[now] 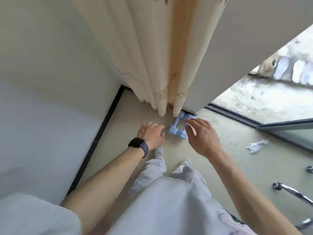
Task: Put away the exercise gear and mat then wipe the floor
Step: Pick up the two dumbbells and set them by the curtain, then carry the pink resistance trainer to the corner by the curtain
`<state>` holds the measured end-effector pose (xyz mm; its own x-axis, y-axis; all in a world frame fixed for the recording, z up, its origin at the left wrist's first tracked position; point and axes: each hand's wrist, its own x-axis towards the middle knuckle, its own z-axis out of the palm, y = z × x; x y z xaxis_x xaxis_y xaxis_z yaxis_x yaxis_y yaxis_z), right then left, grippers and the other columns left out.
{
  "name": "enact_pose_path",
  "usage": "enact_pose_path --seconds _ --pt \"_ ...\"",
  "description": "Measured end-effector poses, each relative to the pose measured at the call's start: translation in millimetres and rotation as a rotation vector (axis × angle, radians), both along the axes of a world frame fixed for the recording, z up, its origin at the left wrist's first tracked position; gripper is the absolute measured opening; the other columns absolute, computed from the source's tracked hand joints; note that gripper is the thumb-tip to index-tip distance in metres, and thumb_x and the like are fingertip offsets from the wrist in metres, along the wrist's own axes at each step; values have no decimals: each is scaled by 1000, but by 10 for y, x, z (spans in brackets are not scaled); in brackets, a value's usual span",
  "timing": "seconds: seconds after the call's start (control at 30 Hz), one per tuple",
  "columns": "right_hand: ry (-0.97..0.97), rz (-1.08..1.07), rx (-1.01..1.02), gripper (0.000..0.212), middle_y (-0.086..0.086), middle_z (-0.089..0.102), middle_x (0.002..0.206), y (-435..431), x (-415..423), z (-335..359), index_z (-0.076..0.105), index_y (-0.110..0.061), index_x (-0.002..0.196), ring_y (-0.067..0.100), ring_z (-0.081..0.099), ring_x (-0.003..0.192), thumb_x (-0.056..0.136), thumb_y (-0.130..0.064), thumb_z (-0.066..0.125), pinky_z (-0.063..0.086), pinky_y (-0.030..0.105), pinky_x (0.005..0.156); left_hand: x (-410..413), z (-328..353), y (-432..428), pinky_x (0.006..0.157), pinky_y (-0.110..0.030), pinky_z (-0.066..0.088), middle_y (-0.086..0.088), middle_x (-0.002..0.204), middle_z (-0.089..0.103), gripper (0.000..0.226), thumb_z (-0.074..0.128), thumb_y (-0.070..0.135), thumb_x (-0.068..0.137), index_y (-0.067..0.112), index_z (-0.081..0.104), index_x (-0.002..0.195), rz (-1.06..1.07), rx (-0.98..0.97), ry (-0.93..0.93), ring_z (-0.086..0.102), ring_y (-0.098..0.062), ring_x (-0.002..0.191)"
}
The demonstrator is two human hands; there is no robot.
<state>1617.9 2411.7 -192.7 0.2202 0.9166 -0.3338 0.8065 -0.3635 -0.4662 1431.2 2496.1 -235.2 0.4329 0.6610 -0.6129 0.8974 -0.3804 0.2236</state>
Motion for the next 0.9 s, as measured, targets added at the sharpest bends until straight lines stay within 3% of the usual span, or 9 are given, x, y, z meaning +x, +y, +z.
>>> enact_pose_path --seconds 0.13,0.23,0.33,0.43,0.53,0.67,0.77,0.9 --pt "127 55 171 33 -6 63 133 245 -364 676 63 -27 131 20 51 126 101 -30 50 37 27 103 -453 850 21 104 -38 40 1 133 62 41 49 34 97 24 57 136 173 235 -156 53 -21 126" --pt "183 291 280 29 -10 64 130 382 -696 1035 65 -25 126 15 49 125 99 -24 55 35 21 99 -826 1334 -95 100 -35 44 2 137 59 41 50 33 98 23 56 137 366 348 -213 54 -19 126" --pt "226 571 385 28 -7 67 121 447 -988 1376 66 -22 124 20 54 122 98 -20 58 46 32 100 -1169 1682 -420 104 -33 41 4 142 56 42 48 34 100 24 54 140 547 475 -172 51 -19 129" --pt "248 805 462 34 -9 64 126 379 -1202 1664 61 -26 132 19 51 127 99 -26 56 45 31 102 -1387 1929 -976 107 -35 39 2 143 55 42 49 34 100 25 53 141 750 622 -130 50 -21 132" --pt "274 1005 531 35 -11 61 134 163 -1455 1910 59 -30 134 17 46 133 99 -32 54 41 30 104 -1538 2059 -1729 112 -37 38 2 142 58 44 48 37 99 26 51 142 947 741 -60 48 -22 135" --pt "392 1204 585 33 -9 65 130 -447 -1945 2126 65 -26 129 19 48 131 97 -26 60 38 25 99 -1725 2191 -3054 112 -38 37 2 141 58 46 48 40 98 27 51 142 1208 767 69 48 -21 135" --pt "482 1387 548 32 -9 65 128 -1134 -2399 2257 66 -26 128 19 48 131 97 -25 61 35 25 103 -1790 2471 -4156 105 -36 43 4 137 60 45 50 36 97 25 52 141 1396 790 194 52 -19 128" --pt "573 1639 491 31 -14 64 128 -2414 -3000 2491 67 -29 127 15 46 132 96 -26 61 34 20 98 -1896 2863 -5710 86 -34 51 4 115 69 38 50 31 95 27 55 133 1611 818 414 62 -19 104"
